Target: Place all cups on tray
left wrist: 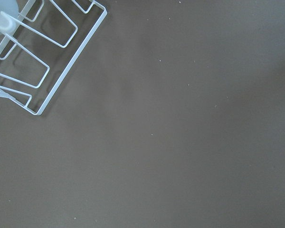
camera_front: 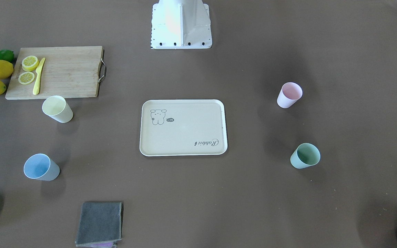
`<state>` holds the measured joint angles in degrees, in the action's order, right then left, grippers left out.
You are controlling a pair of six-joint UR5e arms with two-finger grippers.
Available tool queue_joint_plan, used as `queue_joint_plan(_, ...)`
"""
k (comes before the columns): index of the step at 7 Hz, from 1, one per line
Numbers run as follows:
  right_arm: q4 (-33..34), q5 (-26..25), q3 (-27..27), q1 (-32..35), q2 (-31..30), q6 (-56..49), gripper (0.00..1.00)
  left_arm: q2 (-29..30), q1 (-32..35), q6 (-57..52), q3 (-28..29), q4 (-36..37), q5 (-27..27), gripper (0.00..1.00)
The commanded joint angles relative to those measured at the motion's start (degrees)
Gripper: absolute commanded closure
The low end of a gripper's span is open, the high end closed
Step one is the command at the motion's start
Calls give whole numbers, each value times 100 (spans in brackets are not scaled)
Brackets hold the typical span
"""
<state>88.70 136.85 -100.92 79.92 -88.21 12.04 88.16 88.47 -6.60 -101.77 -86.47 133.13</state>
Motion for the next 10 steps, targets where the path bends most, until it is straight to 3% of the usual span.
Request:
queue_joint_plan(1,-2,0,2,-11,-4,0,0,-1,-5,-7,-10,-2,3,2)
queue_joint_plan(9,-54,-9,-33,-108,-30,-9,0,-1,-5,45,-18,-11,186,2)
queue_joint_plan(10,-185,17,-33,-152,-13,44,0,34,-66,628,-45,-159,344,2)
